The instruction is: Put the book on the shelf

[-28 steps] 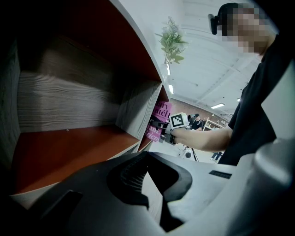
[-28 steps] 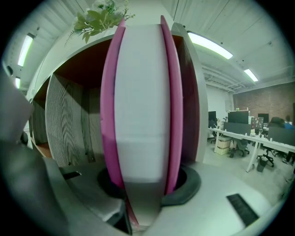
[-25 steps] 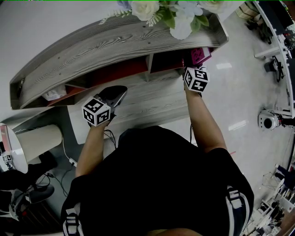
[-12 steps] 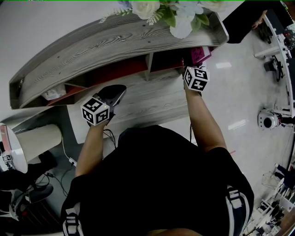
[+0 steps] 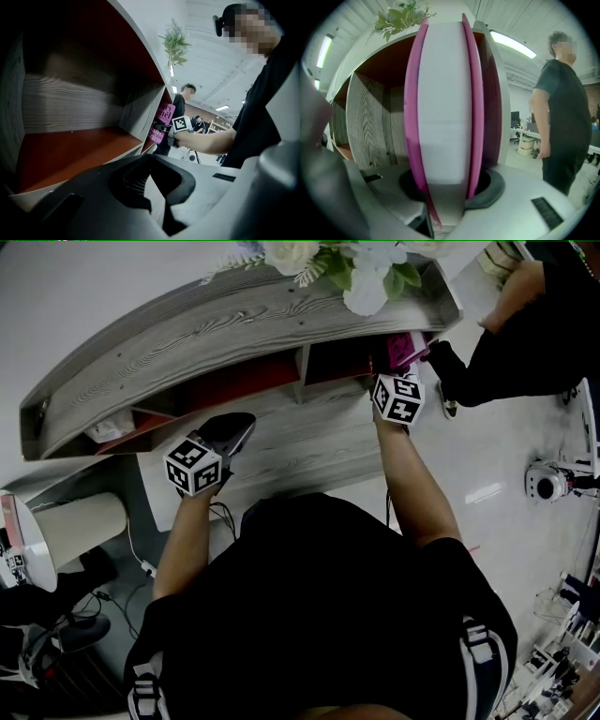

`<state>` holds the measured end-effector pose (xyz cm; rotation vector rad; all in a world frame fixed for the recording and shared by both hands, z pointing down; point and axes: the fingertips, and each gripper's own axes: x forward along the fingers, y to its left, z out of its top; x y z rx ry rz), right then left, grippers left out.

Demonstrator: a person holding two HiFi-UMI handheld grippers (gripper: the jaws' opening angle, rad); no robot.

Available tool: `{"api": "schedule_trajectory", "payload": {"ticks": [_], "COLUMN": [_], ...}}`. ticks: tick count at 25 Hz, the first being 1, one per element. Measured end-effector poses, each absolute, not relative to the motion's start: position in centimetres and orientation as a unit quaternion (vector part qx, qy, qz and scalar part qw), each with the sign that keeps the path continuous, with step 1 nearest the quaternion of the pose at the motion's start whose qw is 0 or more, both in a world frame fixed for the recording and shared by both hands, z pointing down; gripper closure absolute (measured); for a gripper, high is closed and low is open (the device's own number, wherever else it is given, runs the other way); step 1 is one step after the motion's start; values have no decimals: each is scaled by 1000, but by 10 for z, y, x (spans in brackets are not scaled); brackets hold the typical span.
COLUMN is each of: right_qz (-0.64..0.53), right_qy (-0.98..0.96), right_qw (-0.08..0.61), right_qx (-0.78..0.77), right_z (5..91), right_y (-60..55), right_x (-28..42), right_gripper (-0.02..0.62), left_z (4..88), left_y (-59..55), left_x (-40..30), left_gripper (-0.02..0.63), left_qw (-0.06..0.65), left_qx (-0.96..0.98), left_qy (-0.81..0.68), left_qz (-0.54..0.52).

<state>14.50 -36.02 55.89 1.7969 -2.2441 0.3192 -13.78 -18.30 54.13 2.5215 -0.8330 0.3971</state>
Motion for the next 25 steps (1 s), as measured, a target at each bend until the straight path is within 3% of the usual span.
{"api": "schedule_trajectory", "payload": {"ticks": [25], "right_qz": [145], "right_qy": [-762], "right_qw": [175], "right_qx": [606], "right_z": [610], "right_y": [-324], "right_x": [149], "right_gripper": [443], "left_z": [546], "left_y": [-177], "left_x": [-124], "left_gripper": [586], "left_qw": [230], "left_qx": [917], "left_qy": [-291], "left_qz": [147]}}
